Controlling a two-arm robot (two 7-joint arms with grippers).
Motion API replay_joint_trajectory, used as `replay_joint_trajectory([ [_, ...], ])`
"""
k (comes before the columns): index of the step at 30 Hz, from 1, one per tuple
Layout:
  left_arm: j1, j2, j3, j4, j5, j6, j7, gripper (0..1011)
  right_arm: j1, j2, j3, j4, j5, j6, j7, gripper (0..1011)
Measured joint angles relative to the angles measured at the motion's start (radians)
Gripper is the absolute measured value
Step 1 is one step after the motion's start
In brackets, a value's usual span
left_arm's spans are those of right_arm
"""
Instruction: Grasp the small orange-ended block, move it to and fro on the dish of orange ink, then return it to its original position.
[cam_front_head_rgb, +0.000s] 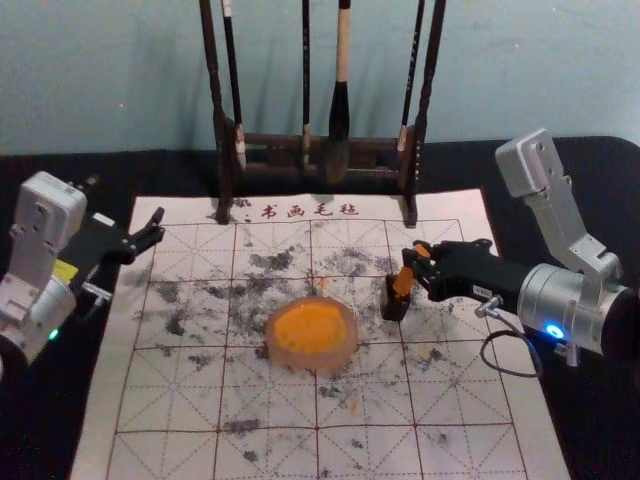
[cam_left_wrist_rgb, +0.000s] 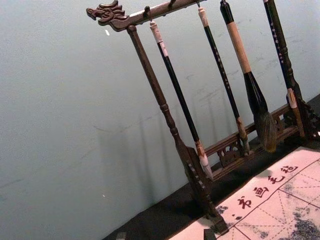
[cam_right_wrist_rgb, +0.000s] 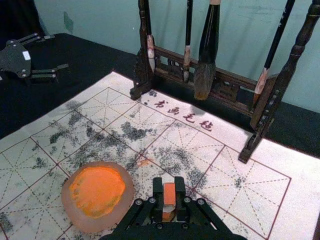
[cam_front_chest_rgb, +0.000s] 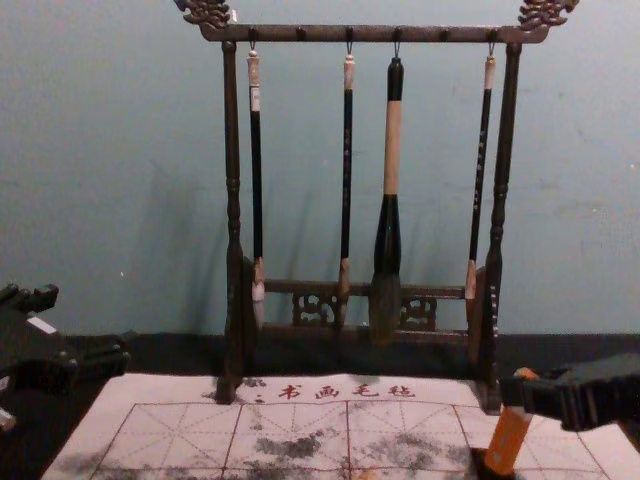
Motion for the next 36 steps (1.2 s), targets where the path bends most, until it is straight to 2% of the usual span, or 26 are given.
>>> replay_joint_trajectory([
  [23, 0.0, 0.0, 0.0, 0.0, 0.0, 0.0, 0.0, 1001, 0.001, -0.018, -0.001, 0.024, -0.029, -0.003, 0.003, 133],
  [36, 0.0, 0.0, 0.0, 0.0, 0.0, 0.0, 0.0, 1001, -0.004, -0.04, -0.006, 0.047, -0.051, -0.016, 0.006, 133],
])
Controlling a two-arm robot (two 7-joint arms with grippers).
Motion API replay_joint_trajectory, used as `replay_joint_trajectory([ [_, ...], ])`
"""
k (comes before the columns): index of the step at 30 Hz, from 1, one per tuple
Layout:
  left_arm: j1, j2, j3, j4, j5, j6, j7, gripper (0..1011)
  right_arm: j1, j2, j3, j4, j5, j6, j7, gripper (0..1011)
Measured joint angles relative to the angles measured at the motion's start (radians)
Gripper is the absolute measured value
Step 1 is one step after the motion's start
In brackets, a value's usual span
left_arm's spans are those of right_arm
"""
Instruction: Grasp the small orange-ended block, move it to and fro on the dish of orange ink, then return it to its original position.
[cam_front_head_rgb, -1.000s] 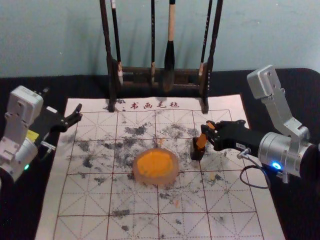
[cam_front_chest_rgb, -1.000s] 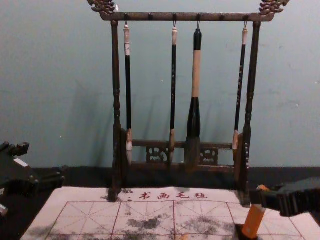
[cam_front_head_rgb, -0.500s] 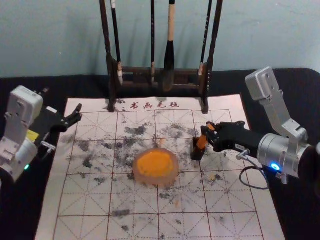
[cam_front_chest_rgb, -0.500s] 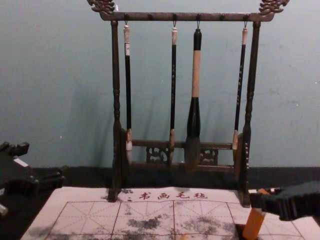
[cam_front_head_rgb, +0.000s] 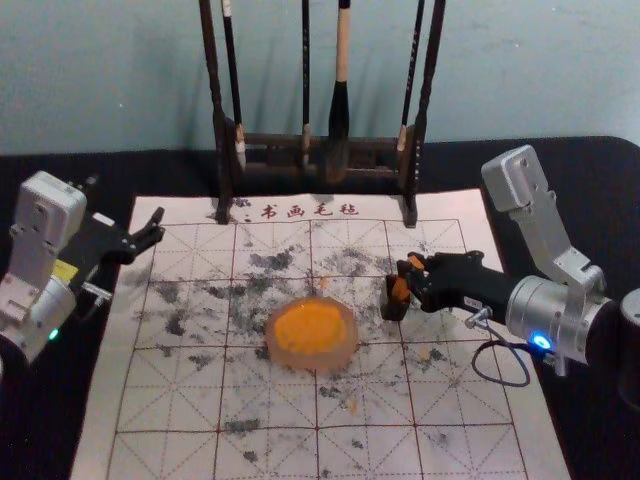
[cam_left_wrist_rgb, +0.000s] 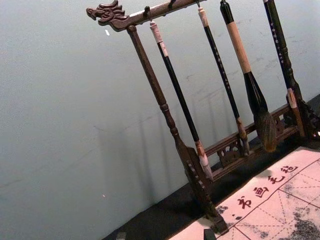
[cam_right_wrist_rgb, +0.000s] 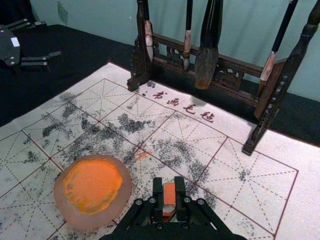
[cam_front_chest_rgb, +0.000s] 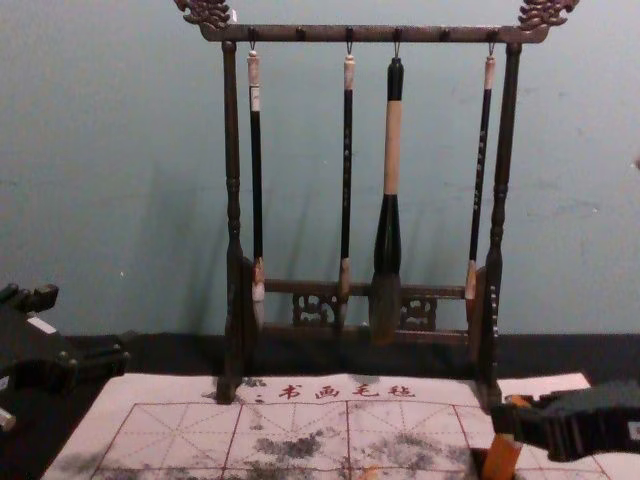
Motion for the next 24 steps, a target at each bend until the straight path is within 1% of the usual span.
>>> replay_joint_trajectory([
  [10, 0.0, 0.0, 0.0, 0.0, 0.0, 0.0, 0.0, 1001, 0.002, -0.019, -0.011, 0.023, -0.025, -0.003, 0.0, 133],
  [20, 0.0, 0.0, 0.0, 0.0, 0.0, 0.0, 0.0, 1001, 0.005, -0.036, -0.016, 0.043, -0.066, -0.012, -0.004, 133],
  [24, 0.0, 0.0, 0.0, 0.0, 0.0, 0.0, 0.0, 1001, 0.005, -0.036, -0.016, 0.042, -0.066, -0.012, -0.004, 133],
])
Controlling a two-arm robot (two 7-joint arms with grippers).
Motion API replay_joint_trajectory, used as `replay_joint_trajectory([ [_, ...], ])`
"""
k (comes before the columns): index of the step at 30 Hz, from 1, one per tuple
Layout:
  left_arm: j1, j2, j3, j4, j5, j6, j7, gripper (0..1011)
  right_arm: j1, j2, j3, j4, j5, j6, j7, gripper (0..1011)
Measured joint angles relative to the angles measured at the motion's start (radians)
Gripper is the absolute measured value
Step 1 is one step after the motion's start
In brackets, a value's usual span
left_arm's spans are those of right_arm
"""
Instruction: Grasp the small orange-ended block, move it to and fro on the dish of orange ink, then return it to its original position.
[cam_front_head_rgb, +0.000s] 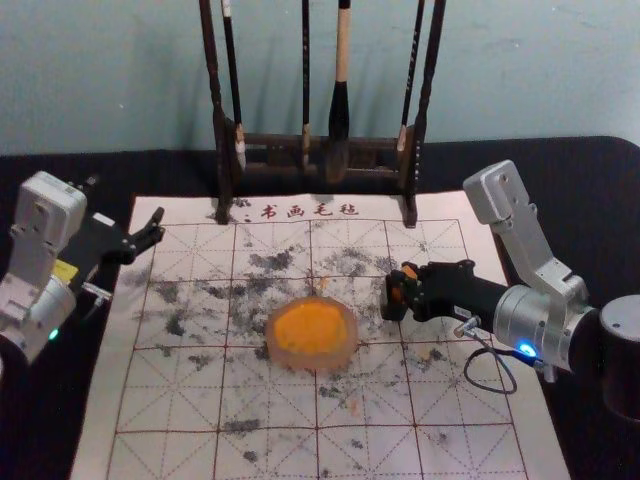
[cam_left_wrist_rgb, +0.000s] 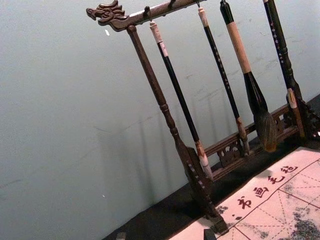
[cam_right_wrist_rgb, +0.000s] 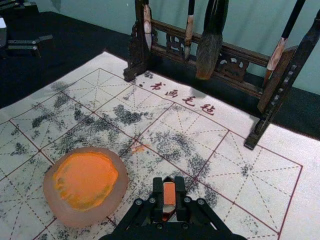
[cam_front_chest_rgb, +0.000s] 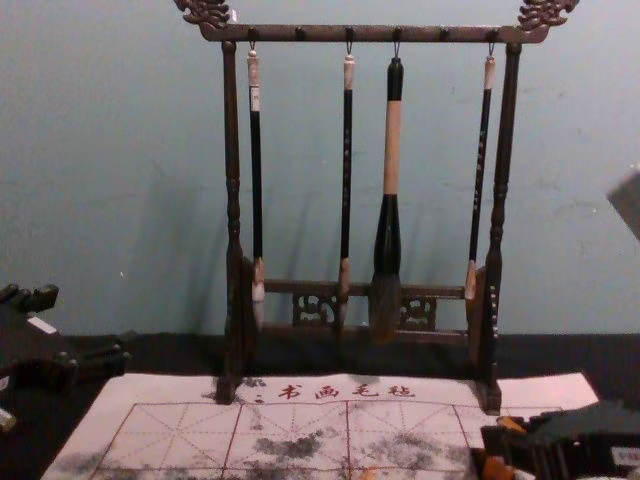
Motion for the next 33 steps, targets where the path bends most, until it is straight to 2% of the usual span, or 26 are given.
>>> replay_joint_trajectory([
  [12, 0.0, 0.0, 0.0, 0.0, 0.0, 0.0, 0.0, 1001, 0.0, 0.002, 0.0, -0.002, 0.004, 0.001, 0.0, 145],
  [15, 0.0, 0.0, 0.0, 0.0, 0.0, 0.0, 0.0, 1001, 0.0, 0.002, 0.001, -0.002, 0.005, 0.002, 0.0, 233],
  [16, 0.0, 0.0, 0.0, 0.0, 0.0, 0.0, 0.0, 1001, 0.0, 0.002, 0.001, -0.002, 0.005, 0.002, 0.0, 295],
  [33, 0.0, 0.0, 0.0, 0.0, 0.0, 0.0, 0.0, 1001, 0.0, 0.003, 0.001, -0.003, 0.008, 0.003, 0.0, 816],
])
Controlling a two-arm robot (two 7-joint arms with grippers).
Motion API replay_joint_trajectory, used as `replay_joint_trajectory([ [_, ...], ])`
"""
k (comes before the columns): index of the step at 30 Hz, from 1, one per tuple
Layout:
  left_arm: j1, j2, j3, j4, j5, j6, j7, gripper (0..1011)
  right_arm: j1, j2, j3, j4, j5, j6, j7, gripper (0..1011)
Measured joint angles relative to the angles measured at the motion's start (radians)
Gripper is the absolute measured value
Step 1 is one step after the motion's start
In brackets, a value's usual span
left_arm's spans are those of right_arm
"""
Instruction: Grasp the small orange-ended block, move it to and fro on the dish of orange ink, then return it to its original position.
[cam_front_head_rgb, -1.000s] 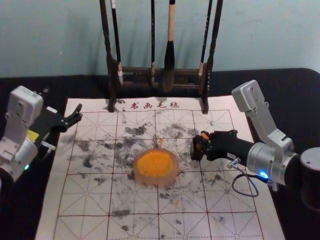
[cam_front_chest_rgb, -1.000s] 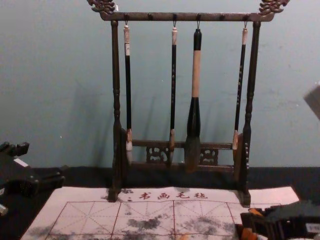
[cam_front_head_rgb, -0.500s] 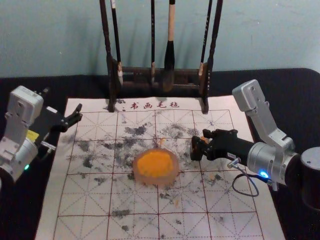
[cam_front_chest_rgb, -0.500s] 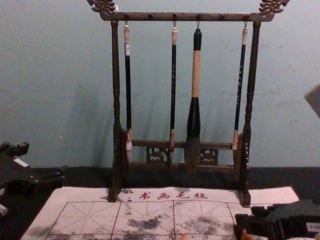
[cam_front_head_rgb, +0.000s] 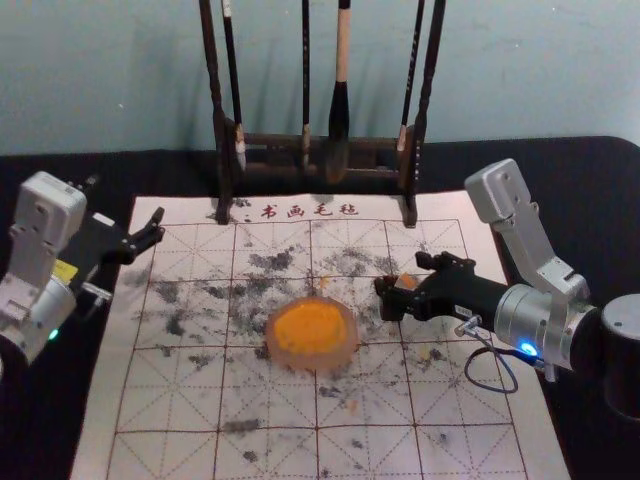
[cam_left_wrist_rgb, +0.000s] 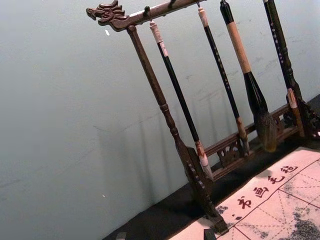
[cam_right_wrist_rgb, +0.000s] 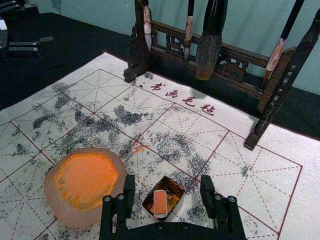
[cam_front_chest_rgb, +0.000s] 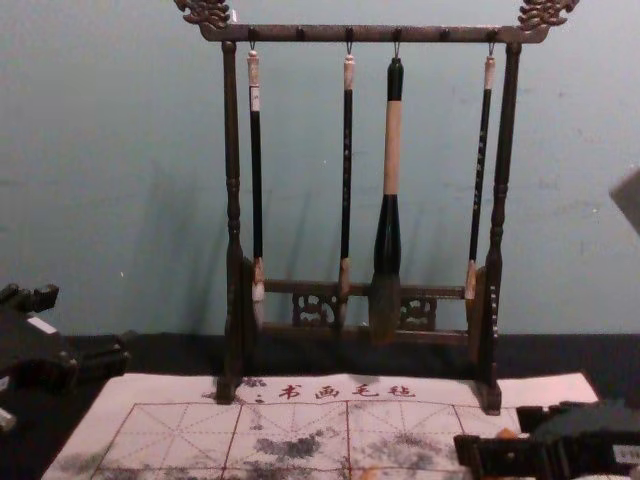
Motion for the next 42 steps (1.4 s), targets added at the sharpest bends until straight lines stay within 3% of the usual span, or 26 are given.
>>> replay_joint_trajectory([
  [7, 0.0, 0.0, 0.0, 0.0, 0.0, 0.0, 0.0, 1001, 0.0, 0.0, 0.0, 0.0, 0.0, 0.0, 0.0, 996],
  [10, 0.0, 0.0, 0.0, 0.0, 0.0, 0.0, 0.0, 1001, -0.011, -0.002, 0.007, -0.002, -0.011, -0.047, 0.0, 1002],
  [12, 0.0, 0.0, 0.0, 0.0, 0.0, 0.0, 0.0, 1001, -0.034, -0.008, 0.029, -0.01, -0.027, -0.146, -0.001, 1002],
  [13, 0.0, 0.0, 0.0, 0.0, 0.0, 0.0, 0.0, 1001, -0.034, -0.008, 0.029, -0.01, -0.027, -0.146, -0.001, 1002],
  [14, 0.0, 0.0, 0.0, 0.0, 0.0, 0.0, 0.0, 1001, -0.049, -0.013, 0.042, -0.011, -0.036, -0.21, -0.005, 1002],
  [16, 0.0, 0.0, 0.0, 0.0, 0.0, 0.0, 0.0, 1001, -0.063, -0.021, 0.056, -0.011, -0.048, -0.274, -0.013, 1002],
  [17, 0.0, 0.0, 0.0, 0.0, 0.0, 0.0, 0.0, 1001, -0.077, -0.032, 0.07, -0.004, -0.063, -0.344, -0.03, 1002],
  [20, 0.0, 0.0, 0.0, 0.0, 0.0, 0.0, 0.0, 1001, -0.094, -0.05, 0.089, 0.012, -0.095, -0.436, -0.064, 1002],
  [24, 0.0, 0.0, 0.0, 0.0, 0.0, 0.0, 0.0, 1001, -0.117, -0.088, 0.113, 0.08, -0.194, -0.595, -0.164, 1002],
  [27, 0.0, 0.0, 0.0, 0.0, 0.0, 0.0, 0.0, 1001, -0.123, -0.104, 0.122, 0.13, -0.245, -0.644, -0.211, 1002],
  [33, 0.0, 0.0, 0.0, 0.0, 0.0, 0.0, 0.0, 1001, -0.126, -0.118, 0.127, 0.198, -0.298, -0.662, -0.235, 1002],
  [42, 0.0, 0.0, 0.0, 0.0, 0.0, 0.0, 0.0, 1001, -0.125, -0.12, 0.127, 0.205, -0.305, -0.66, -0.235, 1002],
])
